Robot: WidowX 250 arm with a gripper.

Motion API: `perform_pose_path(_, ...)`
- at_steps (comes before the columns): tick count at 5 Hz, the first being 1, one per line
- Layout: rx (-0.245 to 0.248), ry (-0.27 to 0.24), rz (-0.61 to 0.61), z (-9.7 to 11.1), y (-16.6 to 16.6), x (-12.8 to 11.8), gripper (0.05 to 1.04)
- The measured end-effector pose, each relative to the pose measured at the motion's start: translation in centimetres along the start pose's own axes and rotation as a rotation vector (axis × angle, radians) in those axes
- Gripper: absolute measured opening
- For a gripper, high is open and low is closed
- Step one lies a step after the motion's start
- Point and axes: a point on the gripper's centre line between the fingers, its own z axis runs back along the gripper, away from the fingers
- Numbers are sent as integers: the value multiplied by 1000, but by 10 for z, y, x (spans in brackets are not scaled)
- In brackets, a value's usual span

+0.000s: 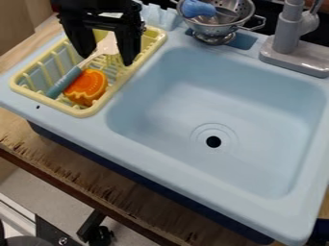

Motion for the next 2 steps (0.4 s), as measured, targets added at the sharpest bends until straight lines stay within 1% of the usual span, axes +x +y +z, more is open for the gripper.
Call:
perform_pose_path(1,-4,29,8,-7,0,-5,999)
perform_pose_path(2,12,17,70,-12,7,-6,999)
